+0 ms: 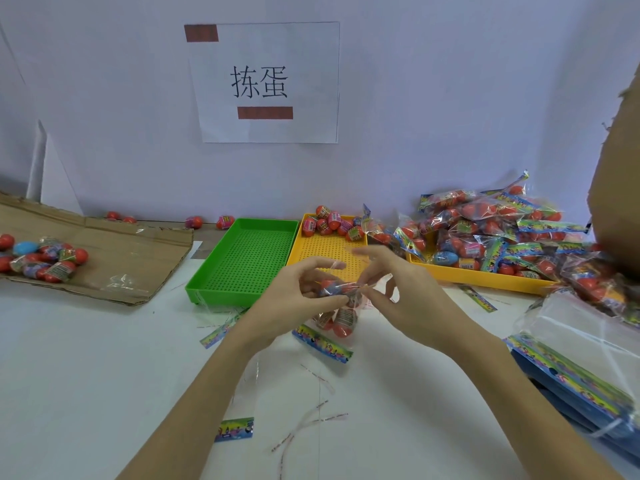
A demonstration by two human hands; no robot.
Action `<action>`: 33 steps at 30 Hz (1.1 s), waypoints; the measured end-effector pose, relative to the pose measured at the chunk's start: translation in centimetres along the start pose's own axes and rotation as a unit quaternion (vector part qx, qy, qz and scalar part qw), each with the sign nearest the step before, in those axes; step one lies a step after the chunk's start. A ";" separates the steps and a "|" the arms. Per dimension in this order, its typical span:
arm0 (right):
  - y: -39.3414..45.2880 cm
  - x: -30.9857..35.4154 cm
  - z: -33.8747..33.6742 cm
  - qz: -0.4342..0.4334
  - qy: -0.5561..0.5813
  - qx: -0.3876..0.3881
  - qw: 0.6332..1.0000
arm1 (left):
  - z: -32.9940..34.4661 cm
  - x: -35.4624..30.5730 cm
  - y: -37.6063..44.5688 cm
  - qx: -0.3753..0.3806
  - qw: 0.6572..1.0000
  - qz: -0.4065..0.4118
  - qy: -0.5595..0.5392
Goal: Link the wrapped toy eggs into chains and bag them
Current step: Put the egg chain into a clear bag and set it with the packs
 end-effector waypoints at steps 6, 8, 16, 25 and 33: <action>-0.5 1.3 -2.3 -0.029 0.048 -0.205 0.977 | -0.3 0.2 0.3 -0.089 0.994 -0.024 -0.066; -0.7 1.3 -2.4 0.027 0.049 -0.265 0.963 | -0.2 0.2 0.3 -0.108 0.989 -0.027 -0.094; -0.7 -0.9 0.2 0.194 0.283 -0.163 0.925 | 1.0 -0.4 0.1 -0.091 0.988 0.004 -0.127; -0.5 -0.7 -0.2 0.153 0.224 -0.194 0.943 | -0.4 0.1 0.0 -0.168 0.969 -0.048 -0.175; -0.7 -0.6 -0.5 0.156 0.170 -0.219 0.948 | 0.1 -0.5 -0.1 -0.147 0.970 -0.040 -0.187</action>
Point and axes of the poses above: each hand's wrist, its own y-axis towards the middle knuckle, its own z-axis out of the palm, x = y × z, the point moved 5 cm from there along y, towards the middle knuckle, and after that the axes turned 6 degrees about y, right-handed, at the moved point
